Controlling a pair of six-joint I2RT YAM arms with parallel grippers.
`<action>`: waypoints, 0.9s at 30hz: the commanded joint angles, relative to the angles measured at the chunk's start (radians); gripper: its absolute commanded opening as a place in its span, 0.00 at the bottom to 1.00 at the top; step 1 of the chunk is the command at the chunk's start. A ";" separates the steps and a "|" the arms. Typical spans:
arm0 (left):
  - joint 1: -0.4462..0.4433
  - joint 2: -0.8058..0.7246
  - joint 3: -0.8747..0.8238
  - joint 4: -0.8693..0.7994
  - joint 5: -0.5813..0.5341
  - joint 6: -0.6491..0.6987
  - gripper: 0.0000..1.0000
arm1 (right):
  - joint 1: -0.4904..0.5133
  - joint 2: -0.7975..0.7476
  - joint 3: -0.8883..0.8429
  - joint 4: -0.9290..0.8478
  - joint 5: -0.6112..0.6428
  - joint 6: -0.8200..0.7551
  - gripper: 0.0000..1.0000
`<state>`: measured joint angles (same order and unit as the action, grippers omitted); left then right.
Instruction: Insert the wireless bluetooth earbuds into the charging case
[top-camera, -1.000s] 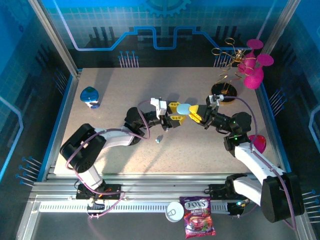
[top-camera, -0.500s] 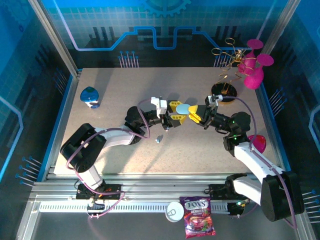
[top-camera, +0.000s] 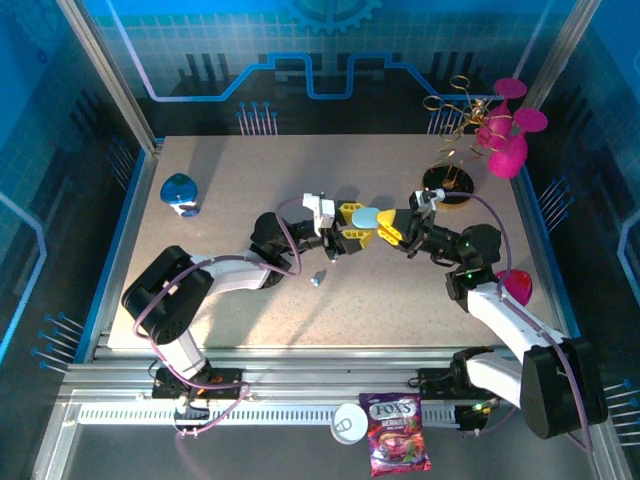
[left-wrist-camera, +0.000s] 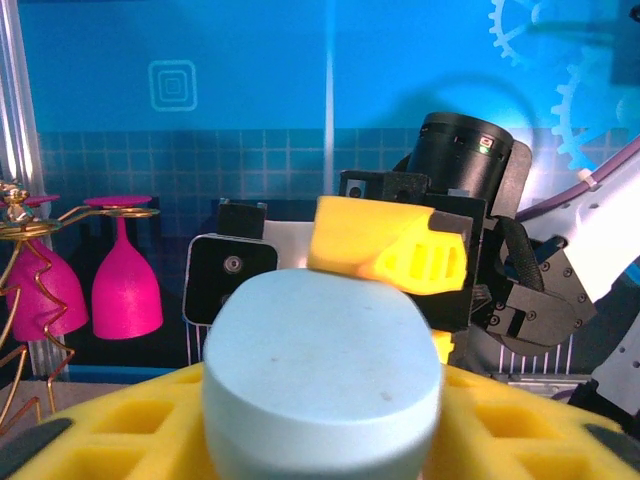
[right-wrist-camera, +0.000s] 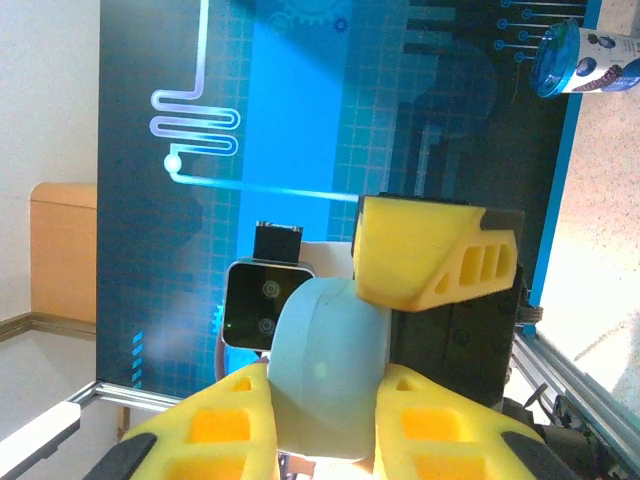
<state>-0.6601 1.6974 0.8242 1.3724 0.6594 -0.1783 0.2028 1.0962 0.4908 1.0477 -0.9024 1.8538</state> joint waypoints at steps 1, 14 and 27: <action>-0.009 0.008 0.020 0.030 0.051 0.017 0.42 | 0.003 0.002 0.007 0.052 0.031 0.001 0.16; 0.001 0.003 0.012 0.028 0.028 -0.027 0.27 | -0.013 -0.081 0.030 -0.217 0.036 -0.210 0.63; 0.084 -0.045 -0.072 -0.069 0.139 -0.061 0.26 | 0.120 -0.205 0.372 -1.357 0.433 -1.388 0.83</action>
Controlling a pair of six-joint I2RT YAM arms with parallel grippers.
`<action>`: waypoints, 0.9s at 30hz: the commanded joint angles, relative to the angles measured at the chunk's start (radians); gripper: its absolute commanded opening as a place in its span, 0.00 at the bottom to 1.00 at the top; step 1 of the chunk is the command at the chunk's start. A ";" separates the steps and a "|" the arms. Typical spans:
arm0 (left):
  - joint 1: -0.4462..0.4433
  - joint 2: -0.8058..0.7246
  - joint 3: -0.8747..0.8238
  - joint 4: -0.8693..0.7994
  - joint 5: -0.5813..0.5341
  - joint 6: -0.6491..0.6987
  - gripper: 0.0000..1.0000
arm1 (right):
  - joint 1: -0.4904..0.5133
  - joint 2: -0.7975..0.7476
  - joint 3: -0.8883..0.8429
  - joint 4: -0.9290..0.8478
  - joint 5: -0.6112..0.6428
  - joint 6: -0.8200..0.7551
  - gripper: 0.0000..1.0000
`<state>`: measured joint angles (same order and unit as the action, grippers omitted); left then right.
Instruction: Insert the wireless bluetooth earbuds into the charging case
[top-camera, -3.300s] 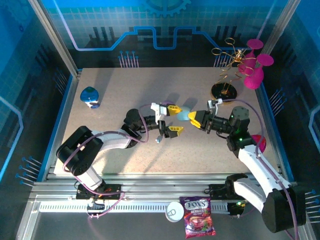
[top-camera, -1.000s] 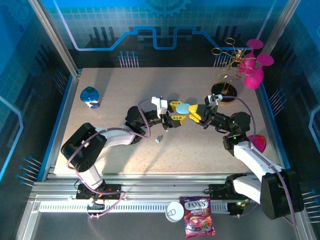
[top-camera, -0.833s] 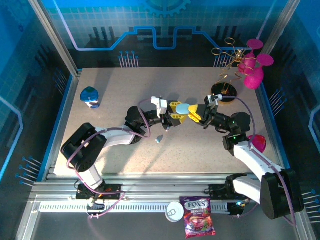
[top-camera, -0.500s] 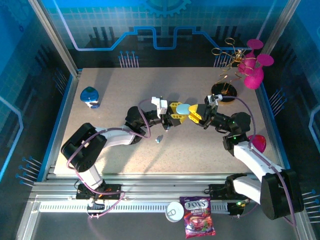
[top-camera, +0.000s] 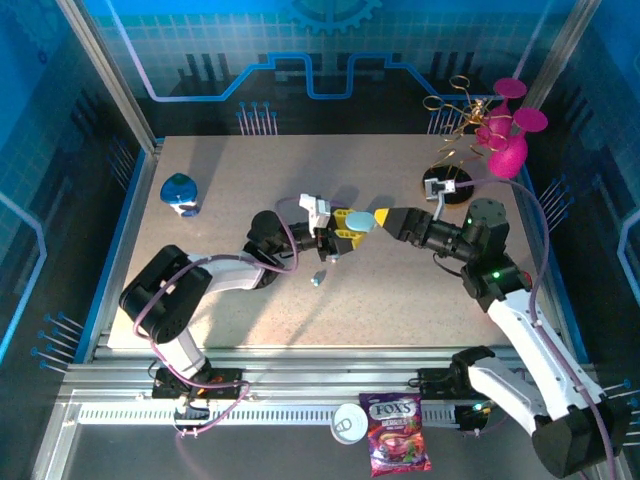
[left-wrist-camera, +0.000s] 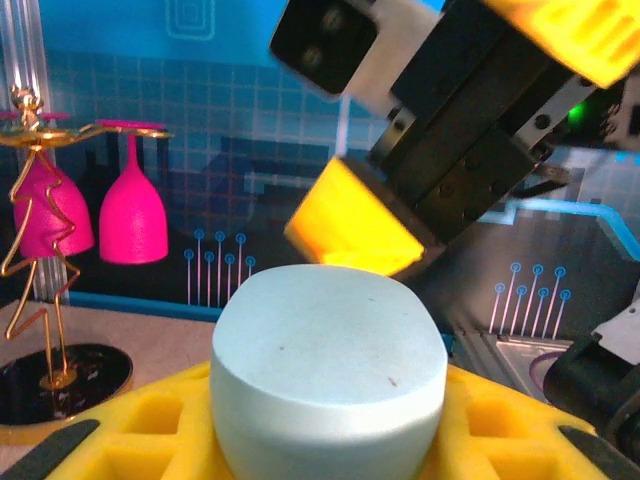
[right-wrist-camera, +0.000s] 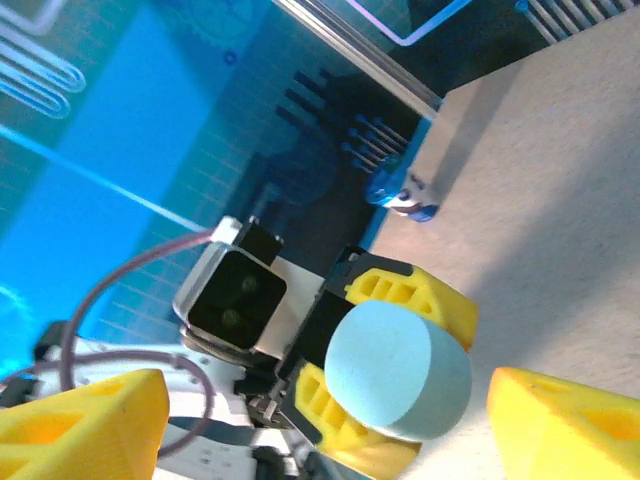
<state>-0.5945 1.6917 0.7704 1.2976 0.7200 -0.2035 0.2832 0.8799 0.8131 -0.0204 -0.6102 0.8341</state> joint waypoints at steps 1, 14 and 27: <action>0.021 -0.048 -0.020 -0.009 0.092 -0.035 0.26 | 0.055 0.015 0.061 -0.312 0.157 -0.419 0.84; 0.021 -0.084 -0.033 -0.058 0.218 -0.084 0.26 | 0.215 0.104 0.154 -0.363 0.329 -0.685 0.85; 0.020 -0.101 -0.050 -0.057 0.252 -0.077 0.26 | 0.192 0.117 0.191 -0.352 0.463 -0.588 0.83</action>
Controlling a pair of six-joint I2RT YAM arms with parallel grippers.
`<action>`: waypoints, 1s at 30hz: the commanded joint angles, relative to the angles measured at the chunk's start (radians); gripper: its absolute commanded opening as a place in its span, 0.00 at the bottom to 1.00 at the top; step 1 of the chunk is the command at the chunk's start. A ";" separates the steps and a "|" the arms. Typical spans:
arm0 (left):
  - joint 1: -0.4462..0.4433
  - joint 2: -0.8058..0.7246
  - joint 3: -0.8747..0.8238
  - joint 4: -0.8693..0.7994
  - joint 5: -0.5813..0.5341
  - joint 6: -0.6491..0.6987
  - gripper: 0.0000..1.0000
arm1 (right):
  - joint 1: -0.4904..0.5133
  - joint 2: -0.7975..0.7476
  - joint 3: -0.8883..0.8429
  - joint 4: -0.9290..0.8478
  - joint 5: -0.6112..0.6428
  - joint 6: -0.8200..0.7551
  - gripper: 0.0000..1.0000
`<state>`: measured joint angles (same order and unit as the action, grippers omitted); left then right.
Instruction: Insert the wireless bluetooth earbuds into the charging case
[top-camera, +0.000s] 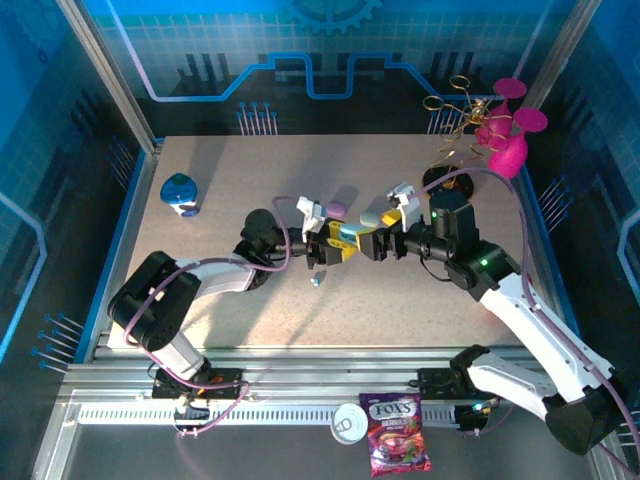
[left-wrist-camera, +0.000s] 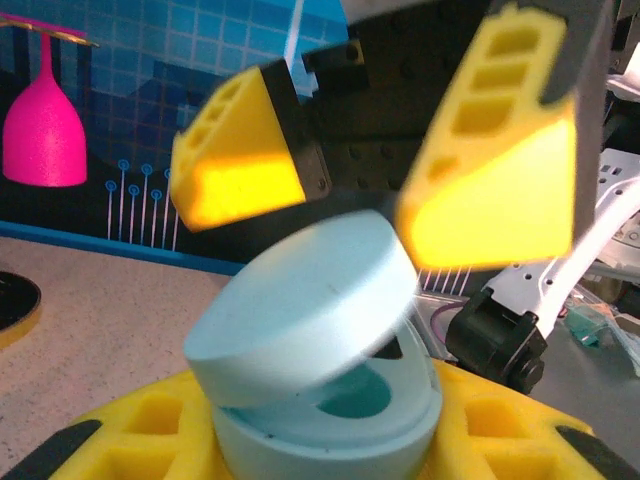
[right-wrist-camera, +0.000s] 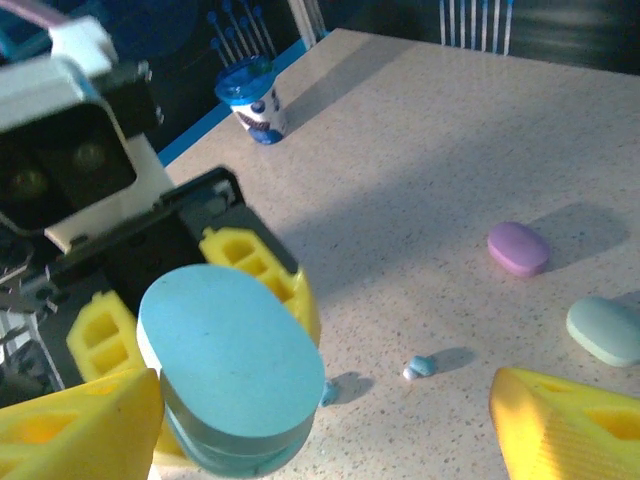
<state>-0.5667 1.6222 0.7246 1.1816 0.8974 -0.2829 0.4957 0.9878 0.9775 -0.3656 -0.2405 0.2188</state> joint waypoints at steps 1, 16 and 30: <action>-0.008 -0.033 -0.005 0.060 0.075 0.002 0.26 | -0.024 0.011 0.028 -0.007 0.097 0.030 0.83; -0.007 -0.041 -0.009 0.055 0.074 0.020 0.26 | -0.045 -0.052 0.005 0.058 -0.110 -0.003 0.84; 0.026 -0.082 -0.050 0.017 0.003 0.109 0.27 | -0.044 -0.074 -0.020 0.047 -0.100 -0.049 0.79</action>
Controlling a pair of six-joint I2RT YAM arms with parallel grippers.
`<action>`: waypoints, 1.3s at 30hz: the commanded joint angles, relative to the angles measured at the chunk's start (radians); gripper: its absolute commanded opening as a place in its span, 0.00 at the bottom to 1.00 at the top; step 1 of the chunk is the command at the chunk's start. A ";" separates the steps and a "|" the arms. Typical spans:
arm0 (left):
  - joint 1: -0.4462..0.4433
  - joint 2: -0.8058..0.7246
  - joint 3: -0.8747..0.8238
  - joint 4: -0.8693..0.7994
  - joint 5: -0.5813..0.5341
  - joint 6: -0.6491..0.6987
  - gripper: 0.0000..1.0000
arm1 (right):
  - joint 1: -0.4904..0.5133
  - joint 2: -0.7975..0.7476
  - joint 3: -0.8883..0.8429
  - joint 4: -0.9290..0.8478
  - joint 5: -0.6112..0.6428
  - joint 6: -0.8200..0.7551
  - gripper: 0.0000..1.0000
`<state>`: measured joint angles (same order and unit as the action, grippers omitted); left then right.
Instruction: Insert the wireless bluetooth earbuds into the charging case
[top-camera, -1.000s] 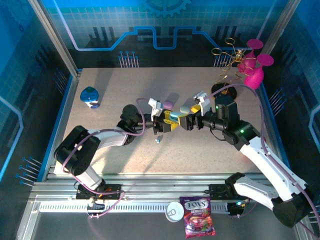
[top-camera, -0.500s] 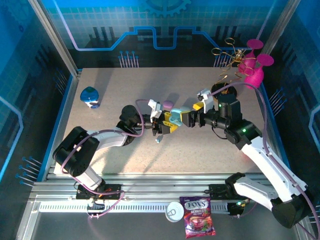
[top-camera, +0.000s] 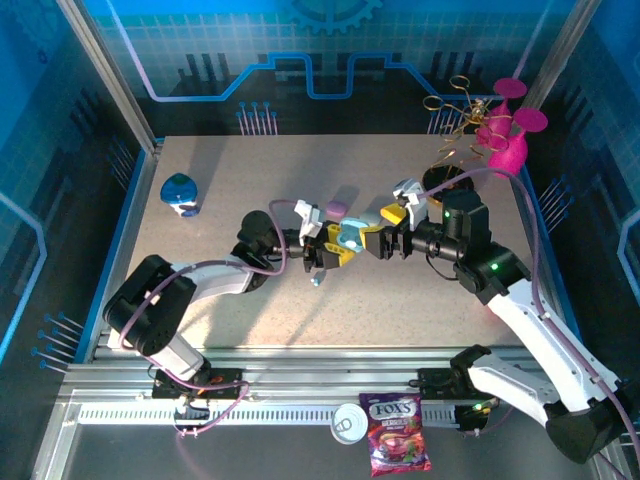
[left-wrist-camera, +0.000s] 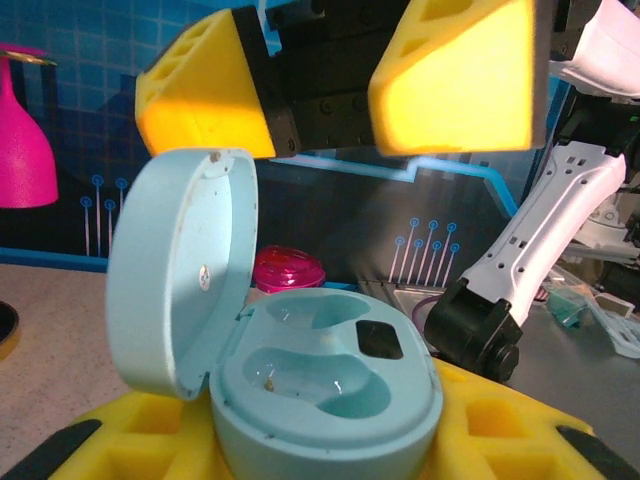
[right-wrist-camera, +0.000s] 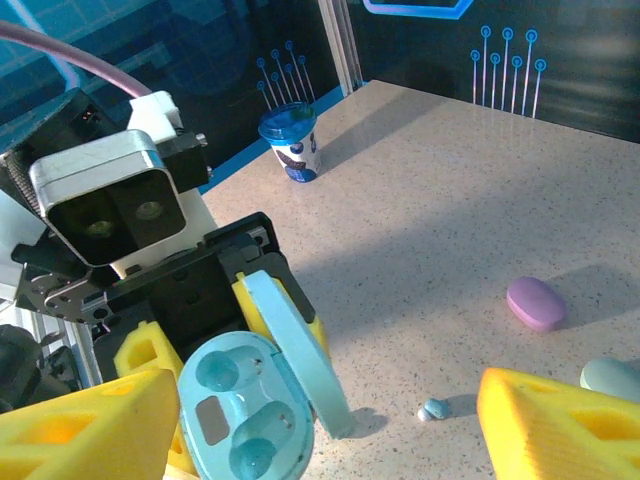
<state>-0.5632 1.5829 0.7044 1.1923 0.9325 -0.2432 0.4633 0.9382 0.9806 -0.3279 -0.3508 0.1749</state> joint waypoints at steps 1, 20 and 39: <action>0.036 -0.046 -0.044 0.017 -0.045 0.072 0.27 | -0.012 -0.028 -0.035 0.015 0.024 0.003 0.80; 0.141 -0.417 -0.160 -0.281 -0.164 0.250 0.28 | 0.041 0.293 -0.200 0.186 0.183 0.350 0.77; 0.137 -0.492 -0.182 -0.291 -0.183 0.243 0.29 | 0.226 0.803 0.029 0.228 0.055 0.492 0.58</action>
<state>-0.4221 1.1076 0.5350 0.9001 0.7582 -0.0189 0.6838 1.7237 0.9756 -0.0998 -0.2806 0.6590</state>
